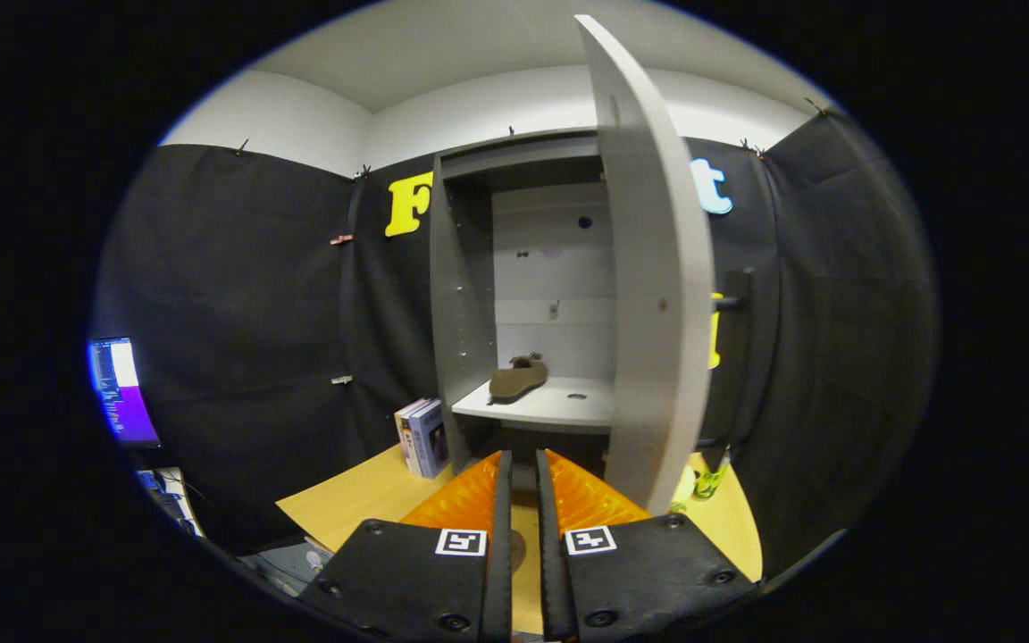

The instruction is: Open the shoe cabinet door, grab the shoes and put them into the shoe cabinet, then close the shoe cabinet door.

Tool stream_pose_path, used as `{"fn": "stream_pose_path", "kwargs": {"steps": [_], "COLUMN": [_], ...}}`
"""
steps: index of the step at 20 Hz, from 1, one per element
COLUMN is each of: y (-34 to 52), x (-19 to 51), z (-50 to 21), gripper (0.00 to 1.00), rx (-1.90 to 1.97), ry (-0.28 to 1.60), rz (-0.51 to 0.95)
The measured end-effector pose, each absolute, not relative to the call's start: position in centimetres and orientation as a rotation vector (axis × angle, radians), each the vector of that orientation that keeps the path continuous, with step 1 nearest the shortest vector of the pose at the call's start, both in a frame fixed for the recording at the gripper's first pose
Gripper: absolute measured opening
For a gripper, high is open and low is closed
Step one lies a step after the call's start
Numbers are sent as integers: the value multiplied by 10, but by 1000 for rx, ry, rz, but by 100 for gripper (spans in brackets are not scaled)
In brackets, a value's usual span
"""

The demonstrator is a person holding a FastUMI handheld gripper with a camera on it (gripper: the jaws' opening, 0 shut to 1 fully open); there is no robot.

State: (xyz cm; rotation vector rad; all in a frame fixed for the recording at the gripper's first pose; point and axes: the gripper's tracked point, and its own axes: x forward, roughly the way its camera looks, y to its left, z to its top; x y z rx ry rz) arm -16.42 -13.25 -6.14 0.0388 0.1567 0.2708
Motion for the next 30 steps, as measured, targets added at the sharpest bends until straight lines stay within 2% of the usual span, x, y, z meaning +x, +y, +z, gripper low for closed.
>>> {"fn": "stream_pose_path", "kwargs": {"steps": [6,19,24,30], "y": [-81,-31,-38,-36], "x": [-133,-89,-81,-71], "z": [-160,-413,-466,-506], "gripper": [18,18,18,18], "rx": [46,24,65,32], "ry": [394,897,986,1017], "rz": [299,100,17,4]}}
